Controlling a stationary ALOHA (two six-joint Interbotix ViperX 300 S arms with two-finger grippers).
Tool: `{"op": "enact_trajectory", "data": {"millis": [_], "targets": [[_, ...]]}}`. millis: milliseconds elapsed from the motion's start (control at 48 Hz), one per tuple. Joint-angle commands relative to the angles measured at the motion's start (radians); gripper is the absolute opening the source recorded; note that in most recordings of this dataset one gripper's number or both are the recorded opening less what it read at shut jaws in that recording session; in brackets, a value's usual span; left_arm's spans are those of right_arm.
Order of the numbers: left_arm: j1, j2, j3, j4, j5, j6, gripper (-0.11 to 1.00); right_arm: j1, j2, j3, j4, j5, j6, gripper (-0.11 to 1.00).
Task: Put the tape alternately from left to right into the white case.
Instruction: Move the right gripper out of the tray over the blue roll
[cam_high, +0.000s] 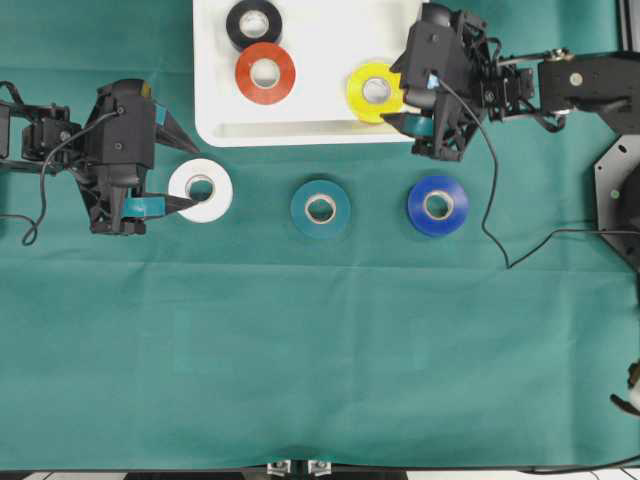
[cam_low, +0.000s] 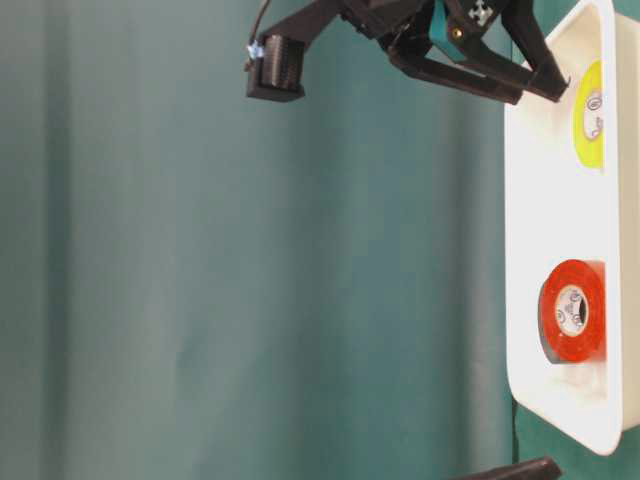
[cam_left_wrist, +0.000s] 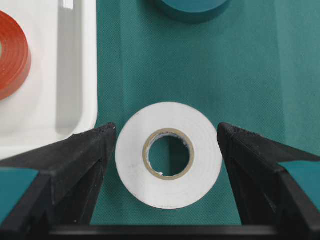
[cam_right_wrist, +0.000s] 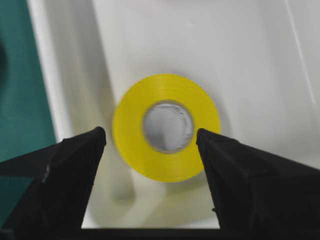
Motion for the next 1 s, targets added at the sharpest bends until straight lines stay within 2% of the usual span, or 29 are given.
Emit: {"op": "enact_trajectory", "data": {"millis": [0, 625, 980], "targets": [[-0.002, -0.008, 0.006, 0.0, -0.008, 0.0, 0.88, 0.028, -0.032, 0.0, 0.003, -0.008, 0.002, 0.8], [-0.002, -0.008, 0.008, -0.002, -0.006, 0.0, 0.88, 0.213, -0.092, 0.069, 0.025, -0.008, 0.005, 0.8], [-0.003, -0.008, 0.008, -0.002, -0.006, -0.002, 0.88, 0.232, -0.092, 0.081, 0.023, -0.009, 0.005, 0.8]]}}
